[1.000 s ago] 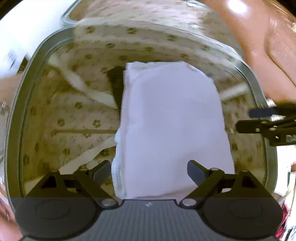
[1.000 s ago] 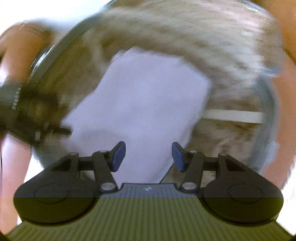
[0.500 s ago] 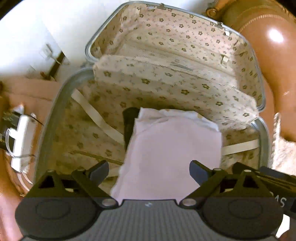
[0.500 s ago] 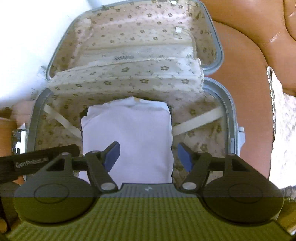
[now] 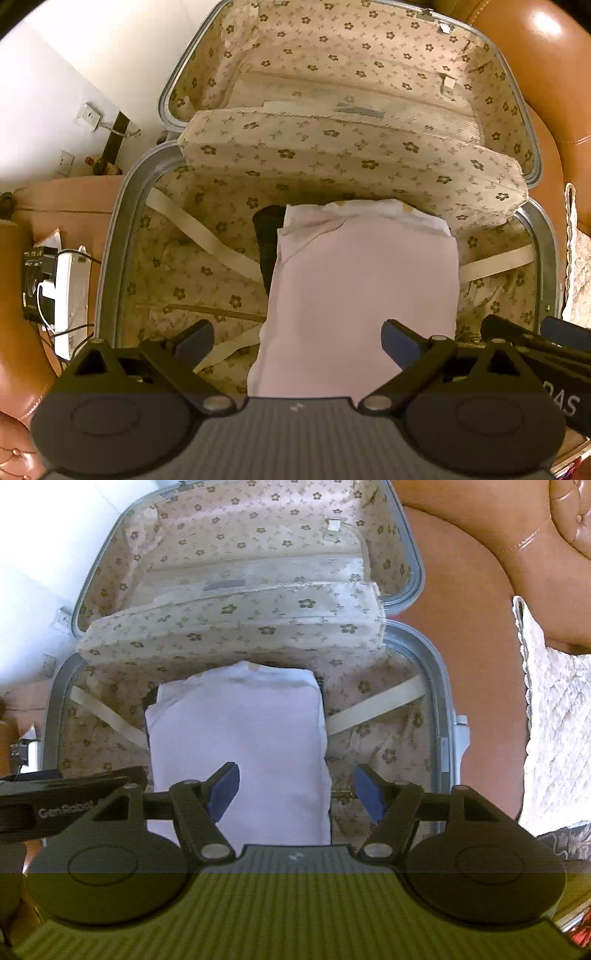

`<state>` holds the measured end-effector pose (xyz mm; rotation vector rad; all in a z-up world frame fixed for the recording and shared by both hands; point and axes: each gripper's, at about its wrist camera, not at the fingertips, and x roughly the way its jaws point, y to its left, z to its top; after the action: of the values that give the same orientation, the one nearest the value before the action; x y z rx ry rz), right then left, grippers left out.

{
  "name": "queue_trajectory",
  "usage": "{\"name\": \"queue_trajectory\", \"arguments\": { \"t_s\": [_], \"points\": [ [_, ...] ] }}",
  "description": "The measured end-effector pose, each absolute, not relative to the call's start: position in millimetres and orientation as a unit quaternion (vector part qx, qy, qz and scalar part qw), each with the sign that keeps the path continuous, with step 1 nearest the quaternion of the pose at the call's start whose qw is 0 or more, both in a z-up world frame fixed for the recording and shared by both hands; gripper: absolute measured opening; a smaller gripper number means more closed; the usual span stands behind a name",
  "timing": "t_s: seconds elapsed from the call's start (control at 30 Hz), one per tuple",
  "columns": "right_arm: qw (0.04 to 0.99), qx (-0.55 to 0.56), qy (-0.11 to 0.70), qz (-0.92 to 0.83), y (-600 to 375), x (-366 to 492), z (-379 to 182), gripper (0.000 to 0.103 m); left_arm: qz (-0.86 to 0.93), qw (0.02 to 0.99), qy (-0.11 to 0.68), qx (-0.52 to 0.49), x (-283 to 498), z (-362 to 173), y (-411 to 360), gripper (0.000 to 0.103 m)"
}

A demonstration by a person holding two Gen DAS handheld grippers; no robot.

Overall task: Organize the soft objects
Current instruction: 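Raise both open grippers up away from the clothes in the suitcase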

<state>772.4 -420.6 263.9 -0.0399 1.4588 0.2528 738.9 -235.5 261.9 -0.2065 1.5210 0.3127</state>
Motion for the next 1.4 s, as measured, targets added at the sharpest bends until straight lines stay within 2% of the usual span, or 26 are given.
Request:
{"name": "queue_trajectory", "arguments": {
  "t_s": [0.7, 1.4],
  "points": [
    [0.719, -0.045, 0.681, 0.134, -406, 760, 264, 0.077, 0.142, 0.703, 0.692, -0.083, 723, 257, -233, 0.100],
    [0.731, -0.059, 0.666, 0.136, -418, 705, 275, 0.077, 0.151, 0.720, 0.672, -0.088, 664, 271, -245, 0.099]
  ]
}}
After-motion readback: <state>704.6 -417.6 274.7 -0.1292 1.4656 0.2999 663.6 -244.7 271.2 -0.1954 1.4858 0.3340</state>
